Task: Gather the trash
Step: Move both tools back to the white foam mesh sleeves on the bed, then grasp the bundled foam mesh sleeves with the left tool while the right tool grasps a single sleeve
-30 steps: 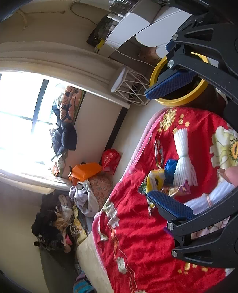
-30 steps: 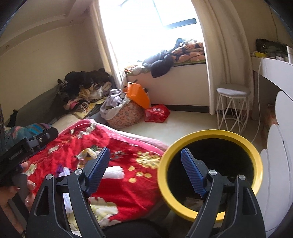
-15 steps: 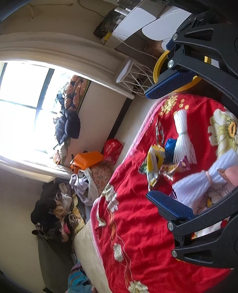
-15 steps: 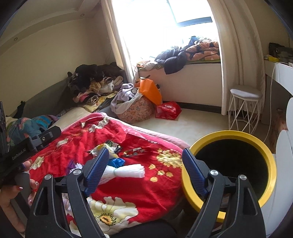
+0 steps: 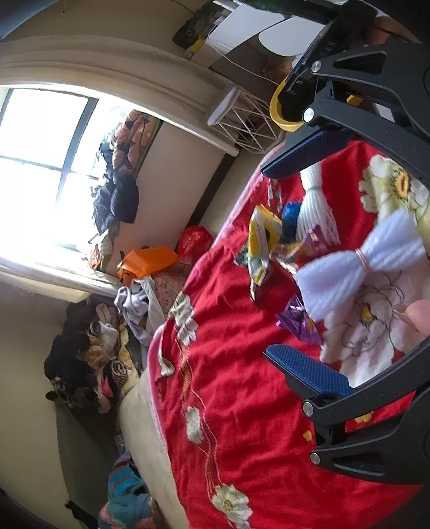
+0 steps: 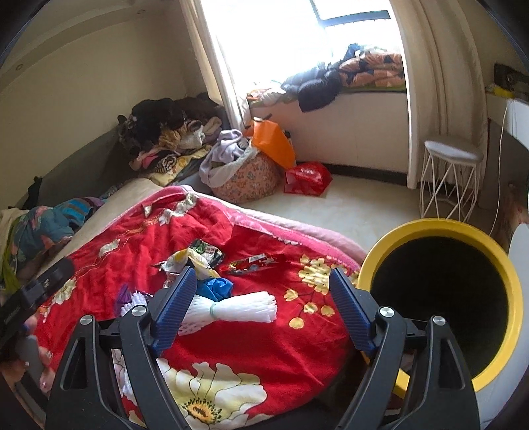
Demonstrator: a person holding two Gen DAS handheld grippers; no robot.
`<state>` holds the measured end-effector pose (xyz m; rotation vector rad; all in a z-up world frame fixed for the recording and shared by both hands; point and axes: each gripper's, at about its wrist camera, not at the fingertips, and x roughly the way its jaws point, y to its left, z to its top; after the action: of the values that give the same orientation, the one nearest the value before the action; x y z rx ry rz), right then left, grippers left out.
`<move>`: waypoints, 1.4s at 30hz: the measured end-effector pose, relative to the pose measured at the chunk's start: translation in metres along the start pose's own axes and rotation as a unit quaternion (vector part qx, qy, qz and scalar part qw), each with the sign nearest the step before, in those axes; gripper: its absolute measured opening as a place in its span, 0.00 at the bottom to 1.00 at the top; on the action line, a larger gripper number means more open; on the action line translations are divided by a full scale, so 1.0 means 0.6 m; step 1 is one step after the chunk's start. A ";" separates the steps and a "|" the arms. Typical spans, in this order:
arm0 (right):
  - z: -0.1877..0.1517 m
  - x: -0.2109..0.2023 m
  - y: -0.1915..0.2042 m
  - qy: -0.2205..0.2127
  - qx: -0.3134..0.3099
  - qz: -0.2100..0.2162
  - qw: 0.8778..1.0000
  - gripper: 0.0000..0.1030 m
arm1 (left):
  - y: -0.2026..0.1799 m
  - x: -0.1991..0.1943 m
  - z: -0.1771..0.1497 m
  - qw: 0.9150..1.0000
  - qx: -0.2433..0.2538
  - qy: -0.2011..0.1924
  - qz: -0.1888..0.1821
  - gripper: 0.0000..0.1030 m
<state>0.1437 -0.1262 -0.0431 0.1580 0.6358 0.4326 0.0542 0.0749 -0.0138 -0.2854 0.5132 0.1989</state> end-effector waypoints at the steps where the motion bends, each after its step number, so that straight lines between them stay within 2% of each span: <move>1: 0.001 0.007 -0.001 0.003 0.002 -0.002 1.000 0.77 | 0.003 -0.001 -0.002 1.000 -0.001 0.002 0.001 0.90; 6: -0.001 0.042 0.005 0.023 -0.001 -0.016 1.000 0.77 | 0.030 0.002 -0.017 1.000 -0.003 0.018 0.007 0.90; 13: -0.007 0.092 0.005 0.057 0.009 -0.014 0.998 0.77 | 0.058 0.010 -0.054 0.999 -0.007 0.052 0.005 0.90; 25: -0.035 0.168 -0.005 0.120 0.050 -0.010 0.992 0.71 | 0.045 0.038 -0.109 0.993 0.005 0.114 -0.033 0.90; 28: -0.042 0.175 -0.007 0.128 0.057 0.002 0.990 0.65 | 0.030 0.047 -0.123 0.991 0.011 0.129 -0.044 0.90; 30: -0.049 0.176 -0.008 0.131 0.061 0.014 0.989 0.55 | 0.021 0.054 -0.132 0.989 0.015 0.139 -0.049 0.90; 36: -0.059 0.166 -0.010 0.132 0.067 0.038 0.988 0.39 | 0.006 0.072 -0.159 0.984 0.017 0.171 -0.051 0.89; 38: -0.061 0.158 -0.012 0.130 0.067 0.041 0.988 0.30 | 0.007 0.075 -0.162 0.983 0.013 0.175 -0.052 0.89; 39: -0.061 0.154 -0.013 0.128 0.067 0.042 0.989 0.25 | 0.007 0.077 -0.163 0.983 0.010 0.177 -0.055 0.86; 42: -0.061 0.139 -0.016 0.125 0.065 0.050 0.989 0.20 | 0.006 0.079 -0.164 0.981 0.008 0.182 -0.060 0.76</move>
<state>0.1849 -0.0978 -0.1200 0.2625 0.9065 0.5137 0.0491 0.0528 -0.1210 -0.3386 0.8570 0.0239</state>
